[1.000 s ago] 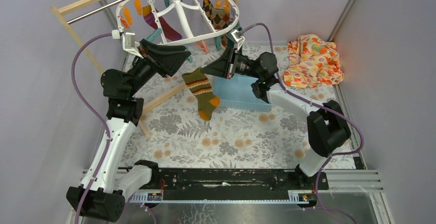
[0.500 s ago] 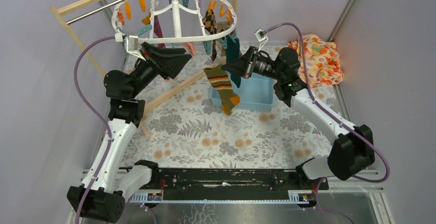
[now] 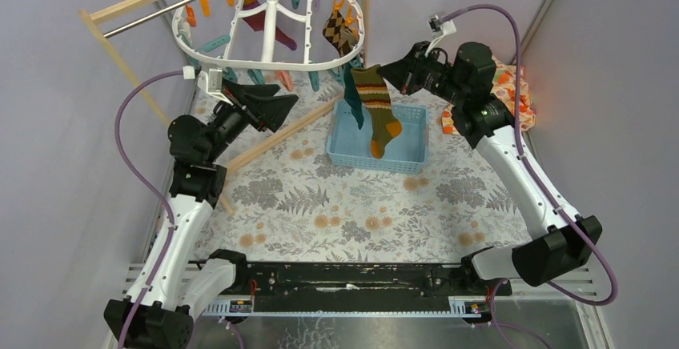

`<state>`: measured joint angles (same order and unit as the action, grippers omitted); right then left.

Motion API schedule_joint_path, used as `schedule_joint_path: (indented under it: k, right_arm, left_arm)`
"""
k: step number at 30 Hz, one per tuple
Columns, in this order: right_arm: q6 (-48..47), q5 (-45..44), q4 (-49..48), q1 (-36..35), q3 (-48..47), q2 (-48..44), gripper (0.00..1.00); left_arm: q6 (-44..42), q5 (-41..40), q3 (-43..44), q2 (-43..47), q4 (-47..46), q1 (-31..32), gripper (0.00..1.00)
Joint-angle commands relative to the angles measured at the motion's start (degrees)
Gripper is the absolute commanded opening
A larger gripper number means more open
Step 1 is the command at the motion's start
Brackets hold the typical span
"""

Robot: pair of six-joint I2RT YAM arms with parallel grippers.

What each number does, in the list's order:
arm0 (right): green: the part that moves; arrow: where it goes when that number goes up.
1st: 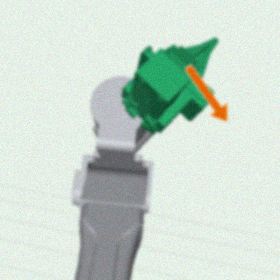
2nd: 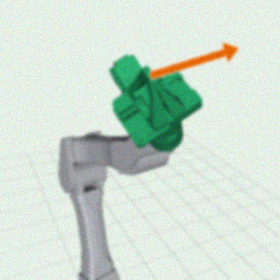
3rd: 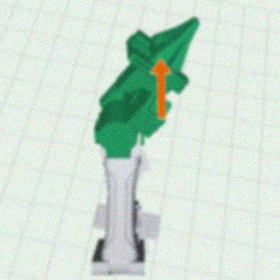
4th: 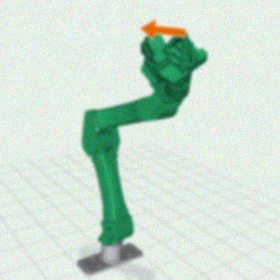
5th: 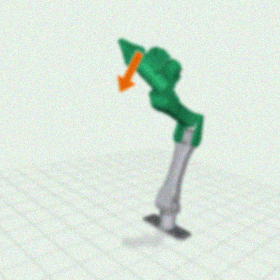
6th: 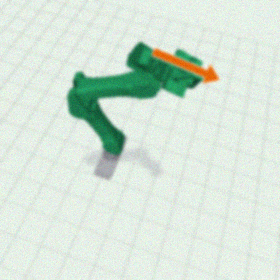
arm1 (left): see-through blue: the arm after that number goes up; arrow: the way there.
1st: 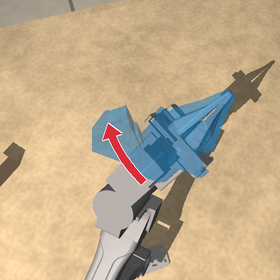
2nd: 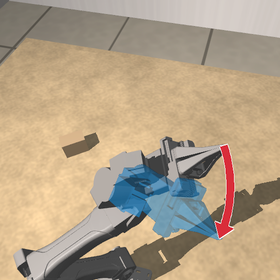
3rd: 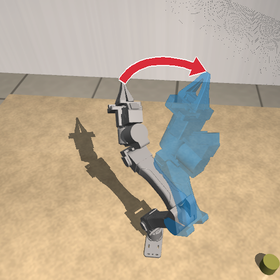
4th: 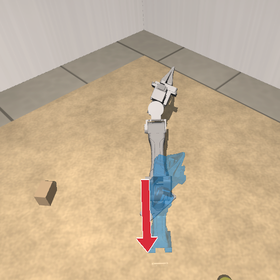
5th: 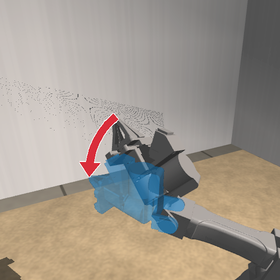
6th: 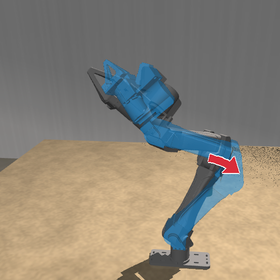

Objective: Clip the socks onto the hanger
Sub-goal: Place the sock in the bin, then rotate the hanger at the clothesline.

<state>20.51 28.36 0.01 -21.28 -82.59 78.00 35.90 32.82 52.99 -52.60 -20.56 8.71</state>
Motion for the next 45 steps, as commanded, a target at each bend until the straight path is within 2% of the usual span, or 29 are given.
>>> schedule_joint_path:
  k: [1,5,6,9,10,11,13,17,20,22,25,28,34,39,45]
  right_arm:
    - [-5.72,-6.25,3.66,0.36,1.27,3.31,0.0]
    - [-8.13,-12.01,-1.11,0.36,7.3,5.49,0.0]
    - [-8.57,-12.99,-2.73,0.38,8.82,5.96,0.1]
    - [-8.86,-12.87,-9.41,0.36,13.71,4.83,0.67]
    - [-8.48,-12.29,-11.93,0.32,15.35,3.59,0.77]
    - [-7.73,-11.2,-14.2,0.29,17.09,2.0,0.82]
    - [-6.29,-9.08,-18.03,0.17,19.7,-1.14,0.83]
    - [-6.09,-7.38,-18.68,-2.65,21.22,-5.59,0.83]
    - [-6.6,-8.06,-18.9,-9.05,20.7,-7.13,0.73]
    - [-7.69,-9.29,-18.03,-14.5,18.77,-6.52,0.72]
    - [-10.09,-13.44,-17.68,-21.61,15.9,-4.65,0.74]
    - [-12.39,-17.54,-17.79,-25.84,13.04,-2.77,0.75]
    - [-17.11,-24.77,-16.11,-31.2,6.32,1.81,0.75]
    - [-23.88,-35.98,-13.44,-35.94,-0.21,7.75,0.76]
    - [-26.45,-42.64,-13.52,-38.3,-5.84,12.95,0.76]
  left_arm:
    - [-8.6,-9.88,-0.24,2.02,7.67,0.17,0.86]
    - [-11.35,-21.68,0.54,1.79,14.83,0.17,0.9]
    - [-11.76,-23.05,0.01,1.72,15.04,0.16,0.92]
    - [-12.23,-23.95,-1.74,1.63,13.48,0.06,0.93]
    - [-12.33,-23.61,-2.34,1.7,12.81,0.08,0.94]
    - [-12.34,-23.37,-3.01,1.75,11.75,0.08,0.94]
    - [-12.62,-22.8,-4.55,2.06,9.7,0.02,0.94]
    - [-13.51,-20.96,-5.74,1.86,6.61,-0.15,0.93]
    - [-13.76,-19.77,-6.15,1.37,5.54,-0.19,0.93]
    - [-14.03,-19.92,-6.46,1.17,5.36,-0.2,0.93]
    - [-14.57,-20.64,-6.46,1.12,6.06,-0.18,0.93]
    - [-14.87,-21.32,-6.38,1.64,6.5,-0.18,0.93]
    - [-15.59,-22.76,-5.76,1.74,8.19,-0.18,0.94]
    - [-15.6,-24.76,-5.37,1.74,11.12,-0.19,0.94]
    - [-16.19,-26.2,-5.98,2.5,12.16,-0.18,0.94]
